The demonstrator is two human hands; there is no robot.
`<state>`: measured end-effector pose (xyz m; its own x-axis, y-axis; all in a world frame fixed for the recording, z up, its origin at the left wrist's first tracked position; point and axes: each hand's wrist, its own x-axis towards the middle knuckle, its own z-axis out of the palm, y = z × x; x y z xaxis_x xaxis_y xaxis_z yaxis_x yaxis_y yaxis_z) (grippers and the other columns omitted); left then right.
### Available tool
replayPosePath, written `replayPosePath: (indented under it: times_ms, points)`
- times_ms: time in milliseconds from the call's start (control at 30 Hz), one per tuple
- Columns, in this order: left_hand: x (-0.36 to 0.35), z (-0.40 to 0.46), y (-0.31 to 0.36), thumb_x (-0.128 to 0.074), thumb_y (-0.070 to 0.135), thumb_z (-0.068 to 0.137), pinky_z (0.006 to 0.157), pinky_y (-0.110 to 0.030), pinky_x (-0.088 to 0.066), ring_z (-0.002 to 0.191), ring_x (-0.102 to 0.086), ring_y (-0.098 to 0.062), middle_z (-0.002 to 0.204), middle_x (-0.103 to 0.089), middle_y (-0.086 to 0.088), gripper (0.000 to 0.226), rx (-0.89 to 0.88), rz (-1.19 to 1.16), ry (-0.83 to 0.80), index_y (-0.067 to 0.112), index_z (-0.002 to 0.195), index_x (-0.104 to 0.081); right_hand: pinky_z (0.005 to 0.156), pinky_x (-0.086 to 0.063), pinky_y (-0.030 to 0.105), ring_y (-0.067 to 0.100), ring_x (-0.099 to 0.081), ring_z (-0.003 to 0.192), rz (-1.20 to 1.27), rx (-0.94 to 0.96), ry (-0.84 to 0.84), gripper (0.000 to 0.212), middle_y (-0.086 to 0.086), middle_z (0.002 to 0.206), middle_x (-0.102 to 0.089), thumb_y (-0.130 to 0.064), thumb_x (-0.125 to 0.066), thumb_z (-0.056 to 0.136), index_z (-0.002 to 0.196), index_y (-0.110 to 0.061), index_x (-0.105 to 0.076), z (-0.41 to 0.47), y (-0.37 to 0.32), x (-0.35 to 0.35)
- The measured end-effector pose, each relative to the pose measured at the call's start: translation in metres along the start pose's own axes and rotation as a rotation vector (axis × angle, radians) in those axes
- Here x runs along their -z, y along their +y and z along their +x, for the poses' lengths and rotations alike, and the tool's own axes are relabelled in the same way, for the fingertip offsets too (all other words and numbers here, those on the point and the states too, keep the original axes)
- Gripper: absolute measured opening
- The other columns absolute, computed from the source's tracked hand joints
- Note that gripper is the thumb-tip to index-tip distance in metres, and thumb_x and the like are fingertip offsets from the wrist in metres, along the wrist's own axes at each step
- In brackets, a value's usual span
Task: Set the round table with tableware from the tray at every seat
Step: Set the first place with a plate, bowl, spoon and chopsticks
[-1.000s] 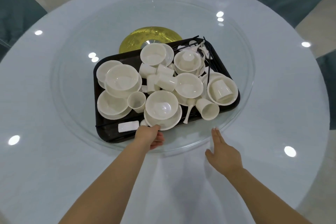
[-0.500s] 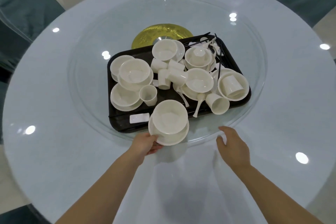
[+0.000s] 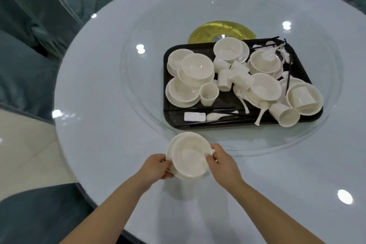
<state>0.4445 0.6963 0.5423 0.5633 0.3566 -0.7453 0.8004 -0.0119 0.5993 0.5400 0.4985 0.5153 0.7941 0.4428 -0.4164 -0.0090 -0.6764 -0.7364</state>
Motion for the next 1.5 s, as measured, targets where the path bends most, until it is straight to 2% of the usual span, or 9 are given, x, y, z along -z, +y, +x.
replayPosePath:
  times_ms: [233, 400, 600, 733, 867, 1067, 1200, 1333, 1500]
  points:
    - [0.053, 0.007, -0.061, -0.048, 0.0, 0.093, 0.049, -0.022, -0.051, 0.057, -0.068, -0.019, 0.076, -0.069, -0.012, 0.021, 0.093, -0.056, 0.097, 0.002, 0.081, -0.065, 0.047, -0.047, 0.02, 0.011, -0.061, 0.057, 0.135, -0.179, -0.224, 0.027, -0.001, 0.092, -0.066, -0.021, -0.049, 0.097, 0.122, -0.031, -0.047, 0.003, -0.034, -0.067]
    - [0.074, 0.018, -0.084, -0.05, 0.003, 0.09, 0.063, -0.038, -0.06, 0.062, -0.07, -0.027, 0.072, -0.068, -0.015, 0.015, 0.089, -0.087, 0.17, 0.001, 0.081, -0.062, 0.05, -0.049, 0.022, 0.014, -0.061, 0.051, 0.267, -0.258, -0.204, 0.02, 0.007, 0.088, -0.067, -0.015, -0.052, 0.097, 0.114, -0.024, -0.055, 0.008, -0.056, -0.093]
    - [0.088, 0.022, -0.089, -0.05, 0.009, 0.087, 0.065, -0.046, -0.059, 0.065, -0.069, -0.027, 0.078, -0.069, -0.012, 0.013, 0.007, -0.066, 0.206, 0.017, 0.098, -0.052, 0.05, -0.049, 0.022, 0.017, -0.061, 0.055, 0.313, -0.257, -0.149, 0.009, 0.011, 0.085, -0.068, -0.015, -0.054, 0.097, 0.103, -0.02, -0.059, 0.012, -0.078, -0.111]
    - [0.097, 0.022, -0.093, -0.045, 0.011, 0.089, 0.055, -0.027, -0.047, 0.069, -0.061, -0.015, 0.079, -0.063, 0.001, 0.028, -0.077, 0.094, 0.194, 0.026, 0.113, -0.044, 0.054, -0.051, 0.024, 0.017, -0.06, 0.056, 0.331, -0.278, -0.131, 0.011, 0.011, 0.087, -0.069, -0.014, -0.053, 0.096, 0.103, -0.016, -0.061, 0.013, -0.087, -0.12]
    - [0.11, 0.025, -0.1, -0.045, 0.01, 0.092, 0.061, -0.027, -0.046, 0.074, -0.06, -0.015, 0.08, -0.062, 0.001, 0.037, -0.088, 0.107, 0.241, 0.02, 0.128, -0.046, 0.058, -0.053, 0.026, 0.017, -0.061, 0.056, 0.357, -0.31, -0.159, 0.013, 0.009, 0.086, -0.07, -0.019, -0.052, 0.098, 0.108, -0.016, -0.059, 0.009, -0.094, -0.125]
    - [0.124, 0.029, -0.101, -0.046, 0.011, 0.094, 0.083, -0.037, -0.052, 0.091, -0.063, -0.023, 0.098, -0.062, -0.002, 0.04, -0.093, 0.189, 0.268, 0.018, 0.134, -0.049, 0.058, -0.052, 0.023, 0.018, -0.063, 0.061, 0.357, -0.331, -0.183, 0.018, 0.013, 0.096, -0.071, -0.027, -0.05, 0.099, 0.11, -0.016, -0.059, 0.005, -0.094, -0.109]
    - [0.129, 0.032, -0.091, -0.044, 0.01, 0.096, 0.082, -0.038, -0.052, 0.091, -0.064, -0.027, 0.102, -0.061, -0.004, 0.035, -0.107, 0.25, 0.314, 0.015, 0.129, -0.053, 0.059, -0.052, 0.023, 0.018, -0.062, 0.06, 0.366, -0.339, -0.159, 0.02, 0.012, 0.093, -0.071, -0.025, -0.051, 0.099, 0.11, -0.011, -0.06, 0.012, -0.084, -0.078]
    - [0.127, 0.028, -0.064, -0.043, 0.007, 0.095, 0.082, -0.031, -0.045, 0.097, -0.06, -0.023, 0.113, -0.064, -0.005, 0.034, -0.217, 0.281, 0.505, 0.016, 0.125, -0.058, 0.06, -0.051, 0.025, 0.02, -0.062, 0.059, 0.398, -0.328, -0.071, 0.018, 0.013, 0.092, -0.07, -0.02, -0.051, 0.099, 0.108, -0.008, -0.062, 0.023, -0.07, -0.042]
    - [0.095, 0.025, 0.0, -0.051, 0.019, 0.095, 0.078, -0.036, -0.053, 0.084, -0.065, -0.018, 0.098, -0.065, 0.006, 0.021, -0.371, 0.168, 0.517, 0.027, 0.111, -0.062, 0.061, -0.052, 0.026, 0.017, -0.06, 0.056, 0.418, -0.302, 0.095, 0.013, 0.009, 0.085, -0.069, -0.017, -0.052, 0.098, 0.104, -0.011, -0.062, 0.04, -0.044, 0.012]
